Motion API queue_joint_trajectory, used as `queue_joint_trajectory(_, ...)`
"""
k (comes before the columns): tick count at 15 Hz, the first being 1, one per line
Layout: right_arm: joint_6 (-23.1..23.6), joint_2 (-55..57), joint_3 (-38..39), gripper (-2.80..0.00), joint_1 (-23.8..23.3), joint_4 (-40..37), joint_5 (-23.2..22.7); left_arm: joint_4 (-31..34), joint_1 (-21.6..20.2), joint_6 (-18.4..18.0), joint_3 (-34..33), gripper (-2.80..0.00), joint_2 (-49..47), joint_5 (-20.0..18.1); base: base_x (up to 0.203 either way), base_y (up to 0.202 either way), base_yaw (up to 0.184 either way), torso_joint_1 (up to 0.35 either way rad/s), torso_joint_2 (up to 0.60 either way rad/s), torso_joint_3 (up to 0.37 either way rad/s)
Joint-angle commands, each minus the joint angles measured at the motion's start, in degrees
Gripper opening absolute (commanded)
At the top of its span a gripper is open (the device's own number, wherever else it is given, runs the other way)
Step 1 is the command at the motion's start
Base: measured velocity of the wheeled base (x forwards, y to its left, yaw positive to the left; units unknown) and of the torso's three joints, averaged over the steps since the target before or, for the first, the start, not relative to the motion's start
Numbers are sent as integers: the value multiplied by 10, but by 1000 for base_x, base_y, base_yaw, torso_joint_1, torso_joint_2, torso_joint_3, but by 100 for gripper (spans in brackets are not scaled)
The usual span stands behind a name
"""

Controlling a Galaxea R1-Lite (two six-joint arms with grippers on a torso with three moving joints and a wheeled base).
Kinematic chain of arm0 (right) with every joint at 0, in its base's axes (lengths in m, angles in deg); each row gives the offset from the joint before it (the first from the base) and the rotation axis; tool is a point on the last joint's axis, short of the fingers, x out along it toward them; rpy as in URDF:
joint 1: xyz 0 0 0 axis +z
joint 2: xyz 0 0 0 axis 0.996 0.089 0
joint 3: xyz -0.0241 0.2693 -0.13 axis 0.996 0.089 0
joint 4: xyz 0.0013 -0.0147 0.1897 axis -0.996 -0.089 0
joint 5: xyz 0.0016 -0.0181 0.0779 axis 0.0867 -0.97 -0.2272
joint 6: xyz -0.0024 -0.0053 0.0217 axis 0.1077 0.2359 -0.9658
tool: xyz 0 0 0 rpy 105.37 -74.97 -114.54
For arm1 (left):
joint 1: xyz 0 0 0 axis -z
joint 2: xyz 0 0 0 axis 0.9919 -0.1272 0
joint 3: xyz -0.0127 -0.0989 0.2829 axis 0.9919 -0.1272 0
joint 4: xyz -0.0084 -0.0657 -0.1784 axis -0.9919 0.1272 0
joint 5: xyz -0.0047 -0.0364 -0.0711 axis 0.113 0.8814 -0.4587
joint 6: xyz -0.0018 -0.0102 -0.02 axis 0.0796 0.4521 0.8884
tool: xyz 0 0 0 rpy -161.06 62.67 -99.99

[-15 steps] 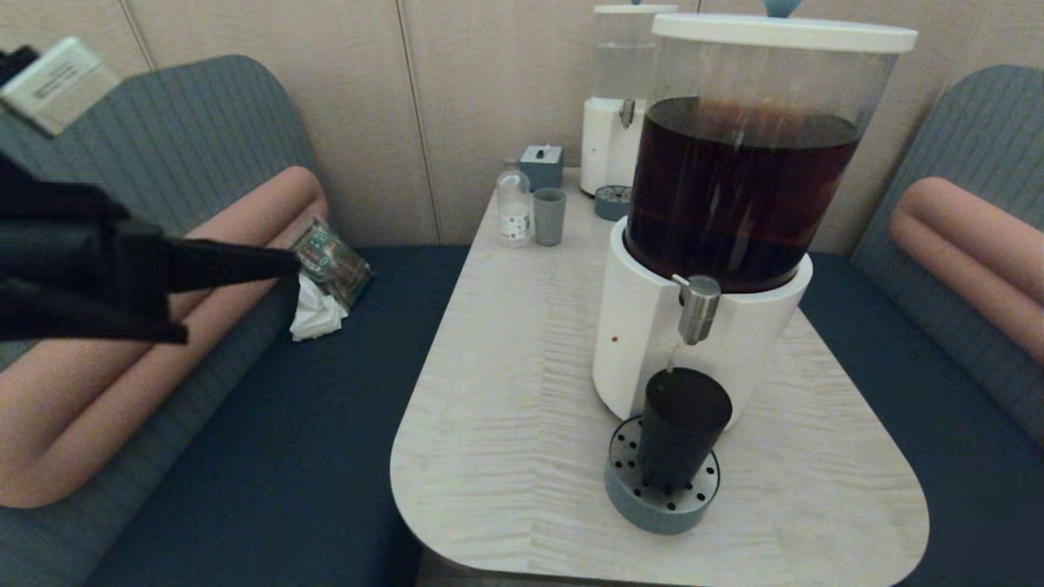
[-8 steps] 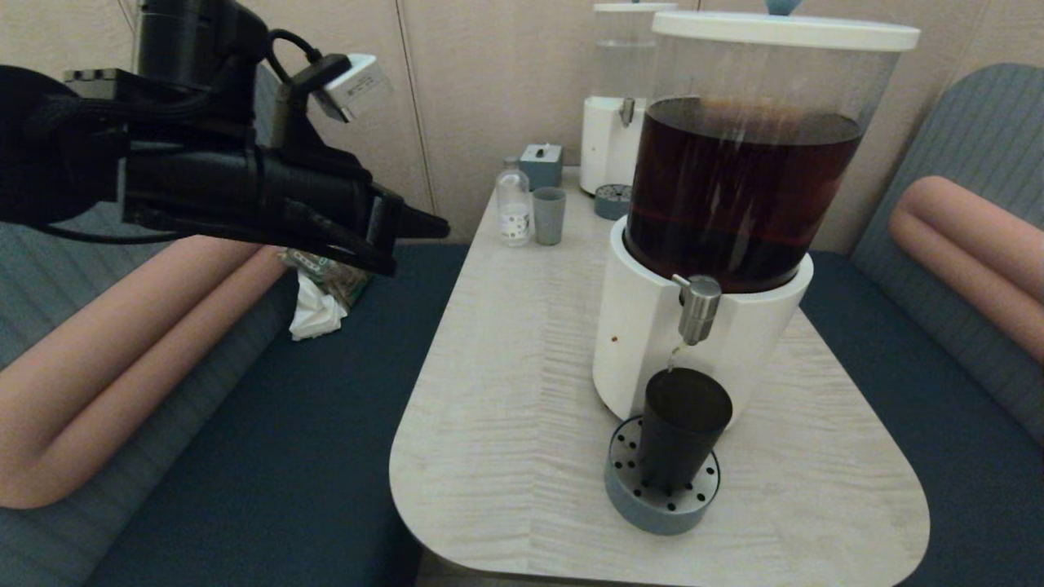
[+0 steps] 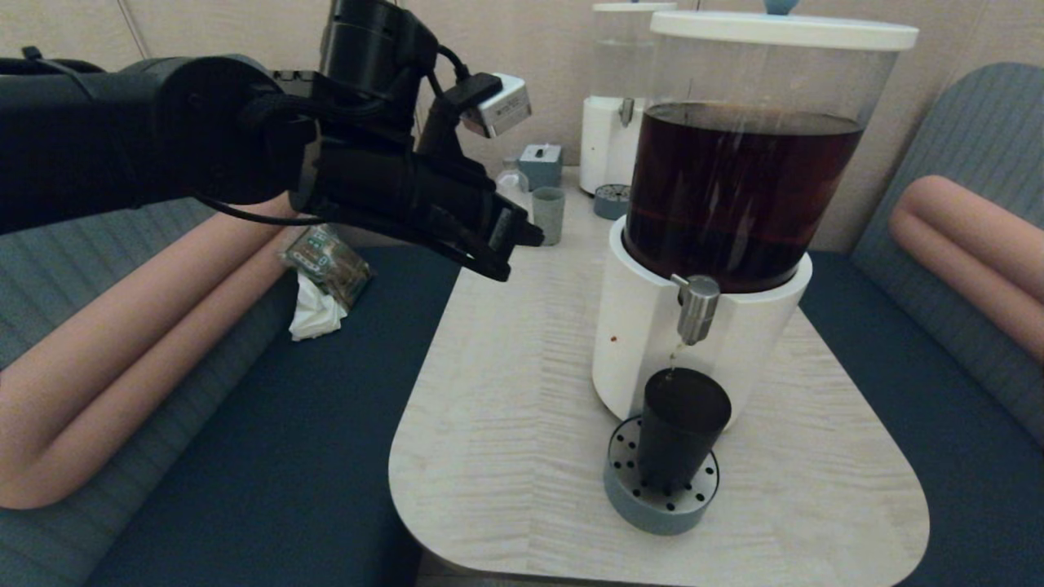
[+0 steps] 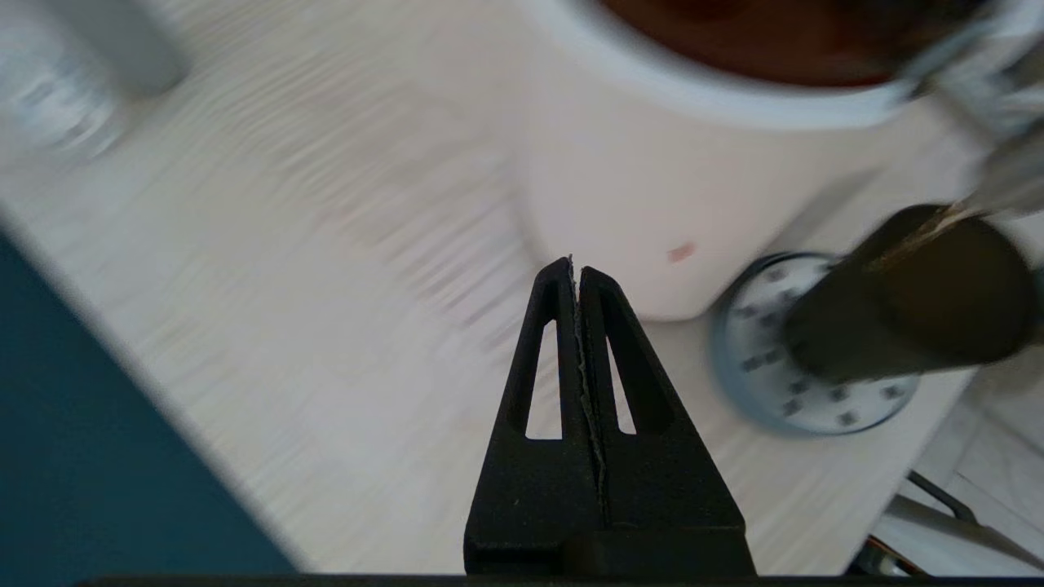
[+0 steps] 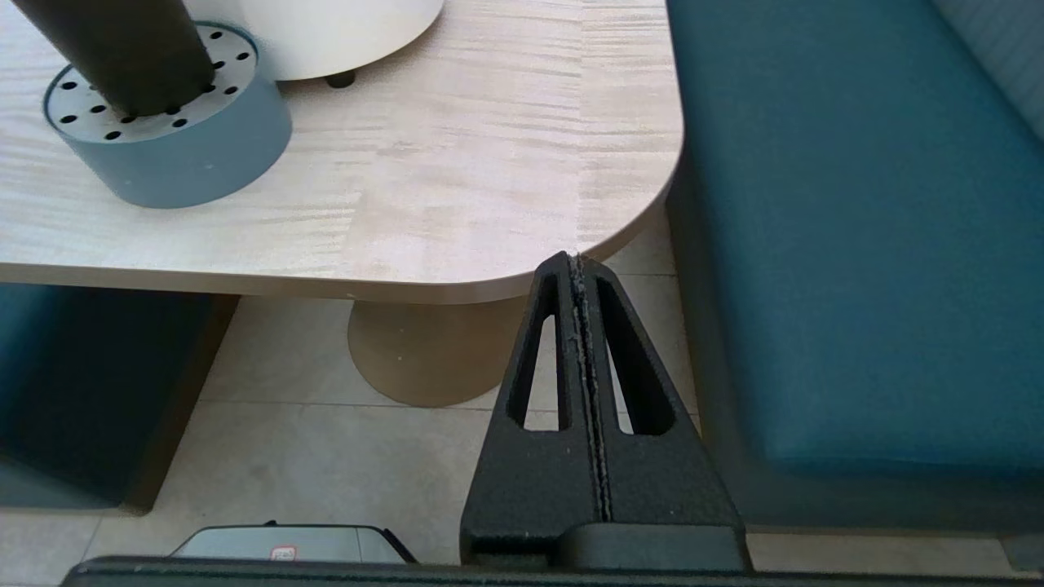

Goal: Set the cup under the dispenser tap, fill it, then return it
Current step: Turn off the faucet

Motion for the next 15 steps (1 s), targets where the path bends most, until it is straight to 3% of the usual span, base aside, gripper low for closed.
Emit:
queue_joint_trajectory(1, 0, 0, 0, -280, 0, -1, 0, 0, 36, -1, 10, -280, -17, 3, 0, 0, 0, 0, 0, 0)
queue_joint_trajectory(7, 0, 1, 0, -280, 0, -1, 0, -2, 98, 11, 9, -280, -19, 18, 0, 0, 0, 0, 0, 0)
queue_joint_trajectory(15, 0, 1, 0, -280, 0, -1, 0, -21, 139, 24, 8, -280, -34, 38, 0, 0, 0, 0, 0, 0)
